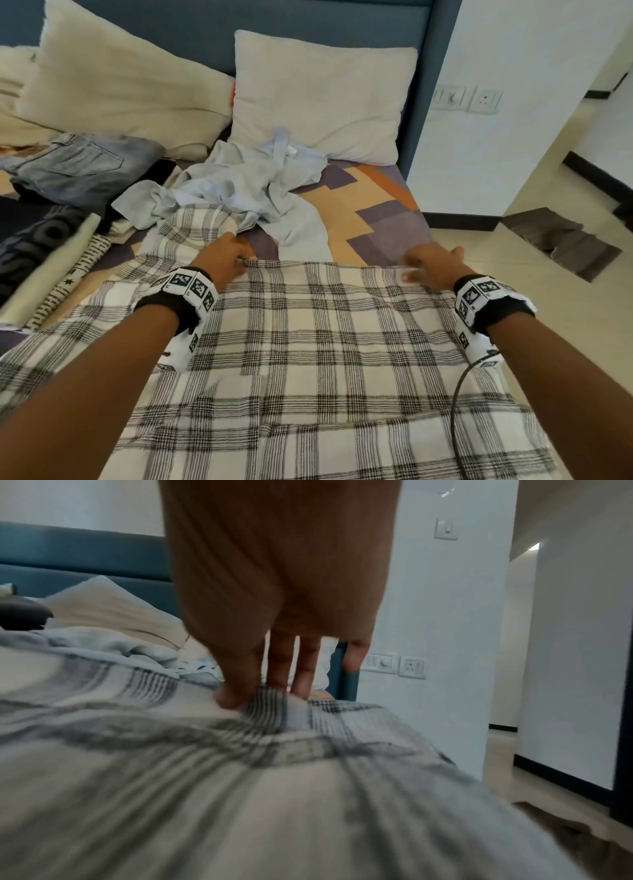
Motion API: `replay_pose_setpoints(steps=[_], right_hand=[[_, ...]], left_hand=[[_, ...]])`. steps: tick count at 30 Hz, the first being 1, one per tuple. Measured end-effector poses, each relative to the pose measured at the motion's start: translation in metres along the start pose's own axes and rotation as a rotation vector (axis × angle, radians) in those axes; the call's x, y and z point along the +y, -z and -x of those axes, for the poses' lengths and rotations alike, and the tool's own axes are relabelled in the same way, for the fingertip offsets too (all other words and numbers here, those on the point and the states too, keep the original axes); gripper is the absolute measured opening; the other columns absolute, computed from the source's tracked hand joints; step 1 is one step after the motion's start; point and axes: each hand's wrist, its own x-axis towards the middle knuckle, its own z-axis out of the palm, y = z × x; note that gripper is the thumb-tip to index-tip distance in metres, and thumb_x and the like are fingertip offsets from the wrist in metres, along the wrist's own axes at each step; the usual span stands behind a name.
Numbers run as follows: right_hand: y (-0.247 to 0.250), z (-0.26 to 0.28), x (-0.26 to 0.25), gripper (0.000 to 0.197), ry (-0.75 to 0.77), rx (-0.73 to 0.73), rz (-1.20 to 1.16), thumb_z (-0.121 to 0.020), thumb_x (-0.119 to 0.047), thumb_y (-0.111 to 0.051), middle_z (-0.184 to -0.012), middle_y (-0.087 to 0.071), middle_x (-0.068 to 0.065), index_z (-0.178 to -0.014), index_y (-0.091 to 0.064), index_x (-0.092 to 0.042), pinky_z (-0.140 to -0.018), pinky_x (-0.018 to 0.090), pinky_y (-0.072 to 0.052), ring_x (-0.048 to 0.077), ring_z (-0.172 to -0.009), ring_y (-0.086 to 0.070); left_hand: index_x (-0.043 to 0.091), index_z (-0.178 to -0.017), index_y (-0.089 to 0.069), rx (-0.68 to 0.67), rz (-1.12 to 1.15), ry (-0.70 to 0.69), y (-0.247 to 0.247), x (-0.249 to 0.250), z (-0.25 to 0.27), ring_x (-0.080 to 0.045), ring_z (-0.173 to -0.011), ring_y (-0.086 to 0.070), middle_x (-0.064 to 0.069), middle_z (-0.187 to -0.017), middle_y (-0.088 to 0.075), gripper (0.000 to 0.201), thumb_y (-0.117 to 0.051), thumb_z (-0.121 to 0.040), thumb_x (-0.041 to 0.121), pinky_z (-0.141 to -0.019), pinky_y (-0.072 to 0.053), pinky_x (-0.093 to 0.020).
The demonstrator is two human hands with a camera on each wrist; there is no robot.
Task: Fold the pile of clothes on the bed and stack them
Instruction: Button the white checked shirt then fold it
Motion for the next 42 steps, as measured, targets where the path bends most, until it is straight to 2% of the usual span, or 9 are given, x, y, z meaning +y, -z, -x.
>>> replay_pose_setpoints(steps=[6,10,13,20,24,26,29,33,42], right_hand=[[0.025,0.014,0.011,0.014,-0.144,0.314,0.215,-0.098,-0.017,-0.046,-0.095,-0.065,0.002,-0.096,-0.06,-0.016,-0.095,0.046,-0.041,0.026,-0.098,-0.063],[0.03,0.026,0.027,0.015,-0.039,0.257,-0.078,-0.1,-0.017,-0.05,-0.081,-0.049,0.0,-0.086,-0.047,-0.02,-0.09,0.047,-0.044,0.03,-0.09,-0.062],[0.042,0.049,0.038,0.029,0.035,0.342,-0.437,-0.098,-0.025,-0.057,-0.069,-0.053,-0.001,-0.071,-0.046,-0.026,-0.066,0.035,-0.041,0.026,-0.071,-0.055],[0.074,0.145,0.031,0.022,0.2,0.217,-0.426,-0.08,-0.019,-0.08,-0.066,-0.06,-0.007,-0.1,-0.073,-0.014,-0.058,0.019,-0.038,0.008,-0.058,-0.053],[0.06,0.209,0.022,0.013,0.324,0.213,-0.036,-0.087,-0.021,-0.071,-0.086,-0.067,0.007,-0.096,-0.073,-0.013,-0.067,0.029,-0.035,0.027,-0.082,-0.062],[0.04,0.244,0.015,0.014,0.292,0.297,0.065,-0.074,-0.019,-0.081,-0.081,-0.068,0.006,-0.086,-0.073,-0.016,-0.062,0.034,-0.041,0.028,-0.074,-0.064],[0.0,0.284,0.008,0.035,0.171,0.311,0.086,-0.049,-0.017,-0.092,-0.071,-0.066,0.0,-0.075,-0.068,-0.021,-0.05,0.036,-0.045,0.025,-0.061,-0.065],[-0.04,0.314,-0.006,0.044,0.012,0.244,0.081,-0.035,-0.014,-0.093,-0.064,-0.063,-0.002,-0.069,-0.066,-0.021,-0.05,0.038,-0.047,0.026,-0.057,-0.064],[-0.057,0.345,-0.039,0.038,-0.25,0.15,0.126,-0.046,-0.001,-0.086,-0.076,-0.063,0.009,-0.078,-0.068,-0.012,-0.066,0.058,-0.049,0.033,-0.07,-0.063]], left_hand=[[0.016,-0.125,-0.054,0.058,-0.222,-0.023,0.028,0.005,0.0,-0.033,-0.101,-0.057,-0.012,-0.112,-0.057,0.036,-0.048,-0.092,0.003,-0.084,-0.047,-0.042],[0.016,-0.123,-0.052,0.062,-0.227,0.024,0.04,0.006,0.01,-0.032,-0.1,-0.056,-0.008,-0.106,-0.051,0.03,-0.049,-0.094,0.01,-0.081,-0.048,-0.041],[0.016,-0.121,-0.059,0.02,-0.164,-0.083,0.051,0.002,0.026,-0.029,-0.095,-0.053,-0.005,-0.095,-0.044,0.031,-0.053,-0.092,0.008,-0.08,-0.042,-0.035],[0.04,-0.132,-0.055,0.056,-0.144,-0.19,0.086,0.007,0.12,-0.017,-0.074,-0.045,0.003,-0.089,-0.035,0.045,-0.052,-0.096,0.013,-0.071,-0.045,-0.037],[0.062,-0.134,-0.038,-0.013,-0.42,-0.232,0.085,0.023,0.195,-0.016,-0.091,-0.055,0.007,-0.111,-0.045,0.047,-0.046,-0.099,0.031,-0.074,-0.046,-0.03],[0.066,-0.133,-0.035,-0.05,-0.453,-0.2,0.071,0.032,0.232,-0.014,-0.091,-0.057,0.01,-0.112,-0.044,0.048,-0.042,-0.1,0.031,-0.076,-0.051,-0.036],[0.06,-0.135,-0.038,-0.145,-0.438,-0.128,0.043,0.041,0.273,-0.016,-0.086,-0.057,0.007,-0.113,-0.042,0.049,-0.038,-0.101,0.025,-0.075,-0.051,-0.037],[0.051,-0.143,-0.032,-0.289,-0.5,-0.076,0.014,0.06,0.309,-0.022,-0.1,-0.062,0.0,-0.145,-0.031,0.055,-0.043,-0.099,0.02,-0.071,-0.051,-0.031],[0.028,-0.135,-0.047,-0.333,-0.554,0.182,-0.019,0.107,0.338,-0.032,-0.125,-0.048,-0.006,-0.148,-0.033,0.037,-0.042,-0.099,0.021,-0.103,-0.038,-0.052]])
